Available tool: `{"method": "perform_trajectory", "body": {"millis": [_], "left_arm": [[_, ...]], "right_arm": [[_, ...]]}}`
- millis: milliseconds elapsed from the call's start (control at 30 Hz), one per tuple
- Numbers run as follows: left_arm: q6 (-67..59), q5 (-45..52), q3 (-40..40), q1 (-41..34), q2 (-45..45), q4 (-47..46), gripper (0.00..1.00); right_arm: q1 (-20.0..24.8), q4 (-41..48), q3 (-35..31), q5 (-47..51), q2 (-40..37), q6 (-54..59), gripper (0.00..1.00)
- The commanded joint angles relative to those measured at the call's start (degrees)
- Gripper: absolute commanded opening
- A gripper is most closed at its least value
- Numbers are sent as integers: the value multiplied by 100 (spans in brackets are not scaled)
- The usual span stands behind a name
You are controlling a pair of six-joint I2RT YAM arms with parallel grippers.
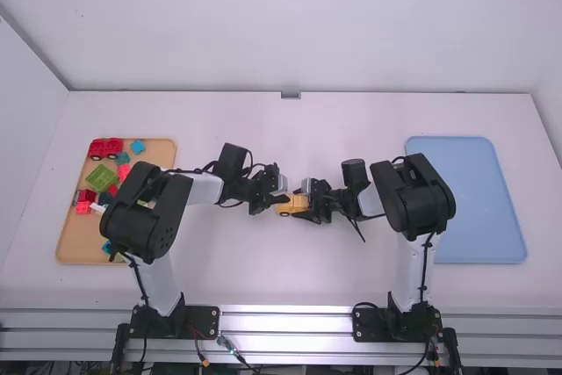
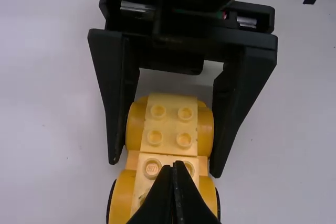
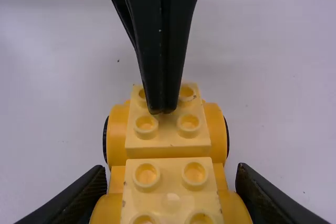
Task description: Assemble lego blocks to make yellow taxi
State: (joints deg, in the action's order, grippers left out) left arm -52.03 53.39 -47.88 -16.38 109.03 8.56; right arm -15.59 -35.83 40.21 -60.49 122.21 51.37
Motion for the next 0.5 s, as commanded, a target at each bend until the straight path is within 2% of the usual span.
{"method": "perform_trajectory", "body": {"millis": [0,200,467], "left_arm": [[15,-52,136,-28,149,-20,2],[13,-664,297,-164,151,55,2],[17,-903,382,-164,157,26,2]], "right_arm": [[11,-15,33,-118,70,-13,58],[13,-17,33,-118,70,-15,58],[17,-20,35,-118,70,-13,58]]}}
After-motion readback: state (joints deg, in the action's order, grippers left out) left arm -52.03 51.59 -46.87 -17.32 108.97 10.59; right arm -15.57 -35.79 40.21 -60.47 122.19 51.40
